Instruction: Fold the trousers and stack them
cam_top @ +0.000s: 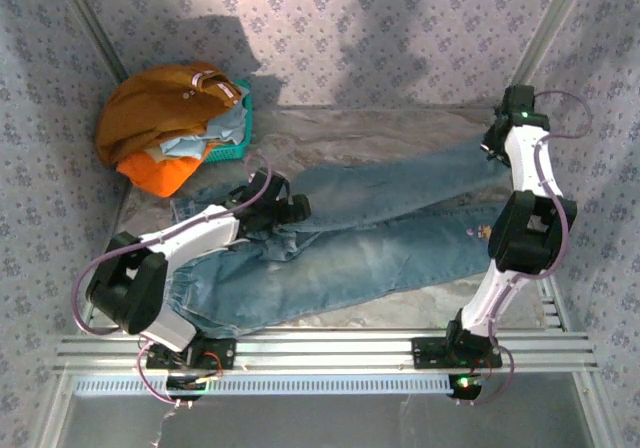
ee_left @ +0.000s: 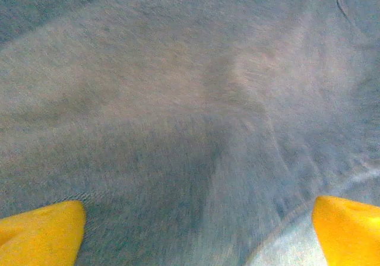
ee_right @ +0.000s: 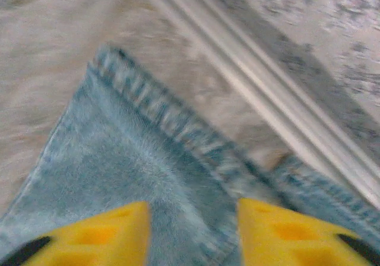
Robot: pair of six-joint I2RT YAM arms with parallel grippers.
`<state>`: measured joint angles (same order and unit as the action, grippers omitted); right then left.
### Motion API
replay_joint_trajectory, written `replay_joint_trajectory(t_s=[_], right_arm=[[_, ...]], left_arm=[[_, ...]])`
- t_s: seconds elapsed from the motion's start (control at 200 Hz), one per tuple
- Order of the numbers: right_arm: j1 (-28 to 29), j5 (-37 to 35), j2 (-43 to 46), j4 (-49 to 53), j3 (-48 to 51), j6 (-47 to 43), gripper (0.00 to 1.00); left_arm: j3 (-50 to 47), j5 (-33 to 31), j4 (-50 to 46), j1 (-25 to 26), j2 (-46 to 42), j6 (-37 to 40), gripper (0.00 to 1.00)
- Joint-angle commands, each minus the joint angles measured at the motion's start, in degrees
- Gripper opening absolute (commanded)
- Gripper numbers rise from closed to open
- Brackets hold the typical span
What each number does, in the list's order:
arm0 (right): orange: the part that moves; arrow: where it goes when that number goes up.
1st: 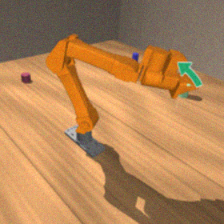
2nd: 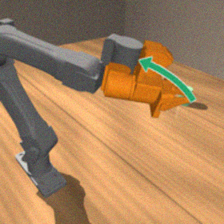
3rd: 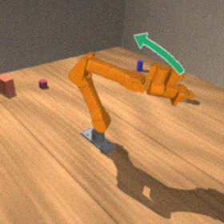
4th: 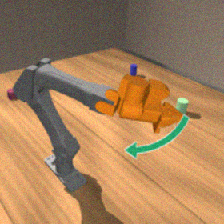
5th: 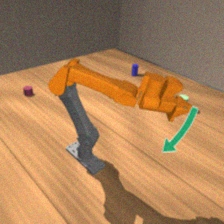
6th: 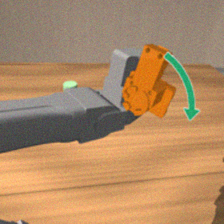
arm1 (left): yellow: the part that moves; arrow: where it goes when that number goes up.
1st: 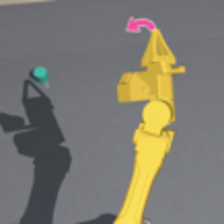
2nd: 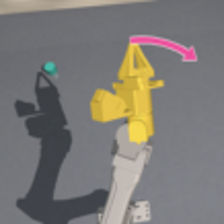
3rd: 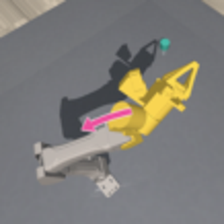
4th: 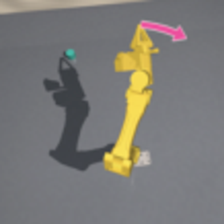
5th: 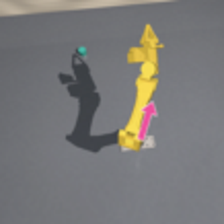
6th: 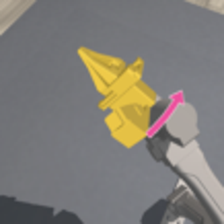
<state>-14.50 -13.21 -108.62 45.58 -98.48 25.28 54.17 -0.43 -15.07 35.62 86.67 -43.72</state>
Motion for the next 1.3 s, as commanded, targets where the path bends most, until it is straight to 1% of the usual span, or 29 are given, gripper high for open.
replay_joint_trajectory(t_s=[0.0, 0.035, 0.08, 0.145, 0.21, 0.27, 0.31, 0.33, 0.335, 0.35, 0.42, 0.495, 0.59, 0.675, 0.829, 0.924, 1.129, 1.214, 1.294], right_arm=[[0.5, -4.1, 1.0, 1.9, 4.2, 2.6, 0.57], [0.9, -4.0, 2.3, 0.8, 5.7, 2.8, 0.61], [2.1, -3.0, 3.8, 0.2, 6.7, 3.0, 0.62], [4.9, 0.8, 5.8, -1.7, 8.9, 2.7, 0.62], [9.1, 5.2, 7.2, -4.6, 11.9, 2.3, 0.61], [13.3, 8.5, 7.1, -7.1, 14.1, 2.4, 0.57], [16.2, 10.9, 6.1, -8.5, 15.2, 2.3, 0.51], [17.6, 11.7, 5.3, -9.0, 15.3, 2.4, 0.47], [18.2, 12.3, 4.9, -9.1, 15.3, 2.4, 0.45], [18.9, 12.8, 4.3, -9.2, 15.3, 2.2, 0.42], [22.2, 13.6, 0.3, -9.0, 14.1, 2.4, 0.16], [24.0, 15.6, -3.9, -10.1, 13.2, 2.4, 0.00], [23.9, 19.2, -7.9, -10.4, 12.4, 2.3, 0.00], [22.9, 20.8, -10.4, -9.9, 11.7, 2.4, 0.00], [18.1, 25.2, -13.8, -9.6, 10.3, 3.7, 0.00], [15.5, 25.8, -16.4, -8.5, 8.0, 4.0, 0.00], [11.4, 25.6, -23.6, -3.9, -2.5, 3.9, 0.00], [9.9, 25.7, -25.8, -2.6, -6.8, 3.9, 0.00], [8.8, 25.0, -28.1, -0.6, -11.6, 3.2, 0.00]], left_arm=[[-0.4, -0.9, -2.9, 0.0, -3.4, 1.2, 1.00], [-1.1, -3.1, -4.4, -0.2, -4.9, 0.9, 1.00], [-1.6, -5.9, -7.0, -0.8, -6.4, 0.1, 1.00], [-1.9, -9.9, -12.0, -2.5, -7.8, -2.5, 1.00], [-3.0, -13.3, -15.4, -5.4, -8.4, -6.1, 1.00], [-4.9, -12.9, -15.4, -9.2, -8.8, -8.7, 1.00], [-5.7, -11.9, -14.6, -12.0, -8.6, -9.8, 1.00], [-6.1, -11.3, -14.1, -13.3, -8.3, -10.2, 1.00], [-6.1, -11.2, -13.9, -13.6, -8.2, -10.3, 1.00], [-6.3, -10.7, -13.5, -14.6, -8.0, -10.5, 0.99], [-5.2, -8.3, -12.4, -18.4, -5.3, -11.3, 0.99], [-2.3, -7.6, -12.5, -20.8, -0.9, -11.1, 0.97], [0.5, -8.0, -11.6, -22.6, 4.0, -11.3, 0.96], [2.3, -8.2, -10.9, -24.1, 8.1, -11.7, 0.96], [6.2, -6.6, -8.9, -26.1, 15.0, -11.0, 0.95], [10.2, -6.3, -9.1, -26.2, 19.1, -9.4, 0.95], [18.3, -6.7, -10.7, -26.3, 25.4, -5.0, 0.96], [19.9, -7.4, -10.9, -26.6, 26.4, -3.7, 0.96], [21.0, -6.7, -10.5, -27.2, 26.8, -1.6, 0.97]])
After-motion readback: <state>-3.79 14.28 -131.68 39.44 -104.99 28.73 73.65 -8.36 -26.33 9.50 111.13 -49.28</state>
